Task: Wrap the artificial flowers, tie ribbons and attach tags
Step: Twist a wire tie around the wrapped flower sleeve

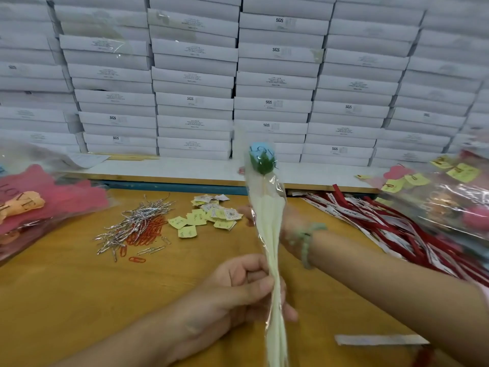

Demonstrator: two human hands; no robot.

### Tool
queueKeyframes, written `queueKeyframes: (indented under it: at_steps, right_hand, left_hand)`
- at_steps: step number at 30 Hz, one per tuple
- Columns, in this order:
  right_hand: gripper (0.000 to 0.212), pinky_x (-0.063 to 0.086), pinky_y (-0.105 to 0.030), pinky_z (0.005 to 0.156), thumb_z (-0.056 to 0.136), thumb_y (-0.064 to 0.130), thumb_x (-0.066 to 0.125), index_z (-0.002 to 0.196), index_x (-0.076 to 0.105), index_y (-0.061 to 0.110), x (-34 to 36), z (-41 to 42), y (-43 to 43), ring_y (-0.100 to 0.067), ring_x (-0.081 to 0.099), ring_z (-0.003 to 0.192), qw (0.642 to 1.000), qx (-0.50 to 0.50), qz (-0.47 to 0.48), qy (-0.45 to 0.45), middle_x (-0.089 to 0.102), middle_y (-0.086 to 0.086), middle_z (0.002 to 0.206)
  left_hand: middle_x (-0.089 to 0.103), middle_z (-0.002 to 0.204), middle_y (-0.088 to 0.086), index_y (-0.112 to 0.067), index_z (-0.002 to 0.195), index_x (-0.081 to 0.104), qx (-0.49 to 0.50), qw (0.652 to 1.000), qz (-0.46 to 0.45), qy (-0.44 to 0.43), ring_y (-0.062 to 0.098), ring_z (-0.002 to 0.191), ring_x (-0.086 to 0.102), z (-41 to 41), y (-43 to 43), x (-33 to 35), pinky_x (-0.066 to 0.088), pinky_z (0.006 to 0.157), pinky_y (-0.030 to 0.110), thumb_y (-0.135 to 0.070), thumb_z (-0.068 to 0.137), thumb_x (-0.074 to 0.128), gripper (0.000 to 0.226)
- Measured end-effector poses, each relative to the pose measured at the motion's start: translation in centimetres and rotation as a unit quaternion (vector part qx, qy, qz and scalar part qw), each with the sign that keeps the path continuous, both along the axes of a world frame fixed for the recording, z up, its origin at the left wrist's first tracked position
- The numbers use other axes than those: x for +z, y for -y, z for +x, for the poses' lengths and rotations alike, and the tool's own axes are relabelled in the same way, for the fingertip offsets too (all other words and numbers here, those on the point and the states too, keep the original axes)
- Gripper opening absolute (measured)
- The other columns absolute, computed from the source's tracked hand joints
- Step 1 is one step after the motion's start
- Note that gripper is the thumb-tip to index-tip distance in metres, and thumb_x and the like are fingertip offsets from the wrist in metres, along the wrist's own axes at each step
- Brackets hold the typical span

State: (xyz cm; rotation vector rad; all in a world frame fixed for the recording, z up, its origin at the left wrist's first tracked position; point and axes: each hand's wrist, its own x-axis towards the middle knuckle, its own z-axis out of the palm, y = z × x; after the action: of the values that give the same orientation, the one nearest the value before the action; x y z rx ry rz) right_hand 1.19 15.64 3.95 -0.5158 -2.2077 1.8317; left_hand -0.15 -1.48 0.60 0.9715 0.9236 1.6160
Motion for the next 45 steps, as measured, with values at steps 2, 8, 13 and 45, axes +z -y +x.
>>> queueKeyframes:
  at_steps: [2,8,13,45]
  right_hand:
    - [0.011,0.037,-0.020,0.051,0.094,0.009,0.056,0.093,0.066,0.004,-0.6,1.3,-0.6,-0.012,0.048,0.062,0.999,-0.015,-0.037,-0.007,0.056,-0.004,0.072]
    - [0.019,0.028,-0.020,0.043,0.097,0.014,0.052,0.079,0.056,0.009,-3.5,6.7,-1.7,-0.011,0.036,0.050,0.989,-0.079,-0.098,-0.080,0.045,-0.003,0.060]
    - [0.022,0.027,-0.022,0.044,0.099,0.016,0.046,0.078,0.052,0.013,-3.0,8.1,-0.4,-0.009,0.039,0.048,0.986,-0.034,-0.099,-0.128,0.049,-0.001,0.062]
    - [0.025,0.034,-0.028,0.043,0.074,0.034,0.081,0.071,0.062,0.018,-3.1,8.9,1.0,-0.029,0.045,0.062,0.990,0.099,-0.028,-0.091,0.065,-0.003,0.081]
  left_hand:
    - [0.068,0.083,0.002,-0.019,0.092,0.068,0.011,1.000,-0.005,0.004,0.019,0.084,0.071,-0.1,-0.1,-0.1,0.052,0.067,0.020,-0.022,0.085,0.073,0.009]
    - [0.064,0.080,0.006,-0.012,0.089,0.067,0.059,0.998,-0.006,0.027,0.021,0.079,0.070,-0.4,-0.5,-0.5,0.052,0.060,0.020,-0.015,0.087,0.070,0.005]
    - [0.060,0.075,0.009,-0.005,0.091,0.061,0.119,0.991,-0.022,0.062,0.022,0.073,0.068,-0.5,-0.8,-1.1,0.053,0.054,0.023,-0.011,0.083,0.064,0.010]
    - [0.067,0.081,0.015,-0.008,0.093,0.073,0.085,0.995,-0.050,0.027,0.007,0.051,0.057,-0.4,-0.8,-1.3,0.047,0.042,0.015,-0.008,0.084,0.065,0.012]
